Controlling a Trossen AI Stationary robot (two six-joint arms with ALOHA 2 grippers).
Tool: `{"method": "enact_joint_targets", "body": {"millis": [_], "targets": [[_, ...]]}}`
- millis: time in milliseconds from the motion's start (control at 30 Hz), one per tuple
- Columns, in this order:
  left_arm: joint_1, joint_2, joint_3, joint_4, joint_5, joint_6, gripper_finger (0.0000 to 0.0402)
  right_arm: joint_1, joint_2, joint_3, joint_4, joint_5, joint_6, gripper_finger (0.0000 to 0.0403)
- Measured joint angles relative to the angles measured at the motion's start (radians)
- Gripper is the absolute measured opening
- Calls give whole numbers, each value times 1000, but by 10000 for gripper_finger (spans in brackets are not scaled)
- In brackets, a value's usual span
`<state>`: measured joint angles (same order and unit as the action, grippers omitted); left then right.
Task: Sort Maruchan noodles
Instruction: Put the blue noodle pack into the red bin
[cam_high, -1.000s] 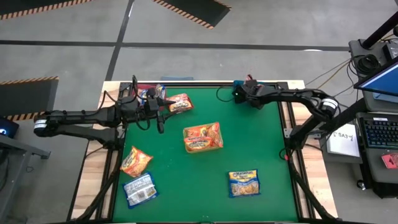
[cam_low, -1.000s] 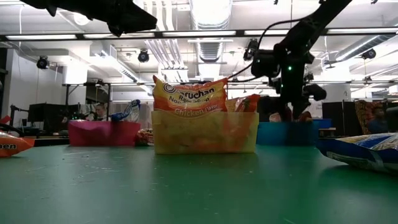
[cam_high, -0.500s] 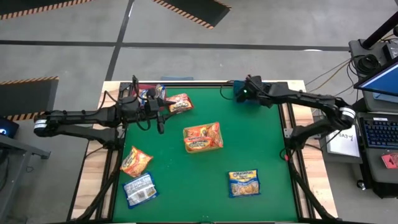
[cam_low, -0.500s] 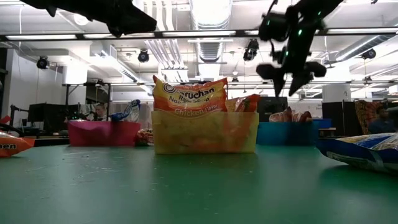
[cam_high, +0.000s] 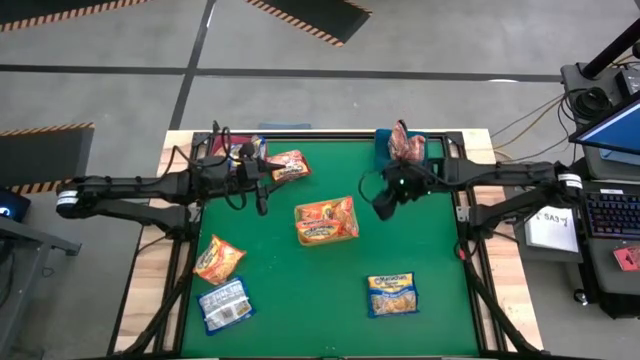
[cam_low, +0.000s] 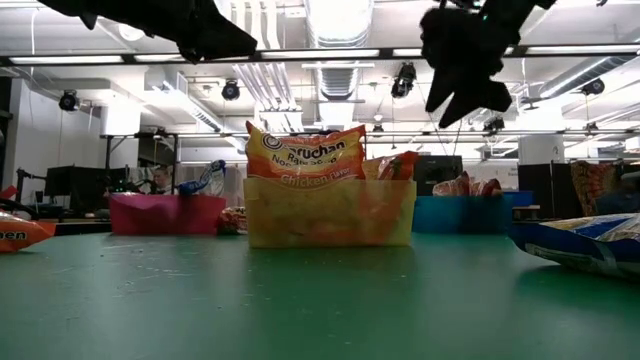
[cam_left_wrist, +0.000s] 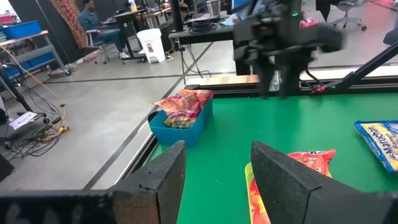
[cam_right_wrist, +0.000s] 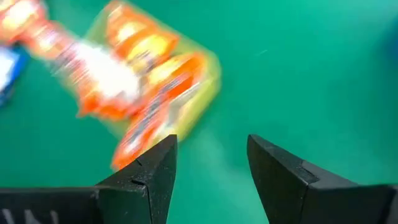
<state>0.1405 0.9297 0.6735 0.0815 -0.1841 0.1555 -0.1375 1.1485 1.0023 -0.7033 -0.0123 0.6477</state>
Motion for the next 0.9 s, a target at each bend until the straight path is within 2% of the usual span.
{"method": "enact_joint_targets", "body": {"millis": [233, 533, 733, 900], "targets": [[0, 2, 0, 5, 0, 0, 164, 147, 75, 0, 13, -199, 106, 173], [0, 1, 1, 8, 0, -7, 164, 414, 285, 1, -7, -511, 184, 138], [0, 1, 1, 9, 0, -12, 164, 527, 388, 9, -34, -512, 250, 88], [0, 1, 1, 13, 0, -26, 164, 576, 429, 9, -32, -491, 218, 54]]}}
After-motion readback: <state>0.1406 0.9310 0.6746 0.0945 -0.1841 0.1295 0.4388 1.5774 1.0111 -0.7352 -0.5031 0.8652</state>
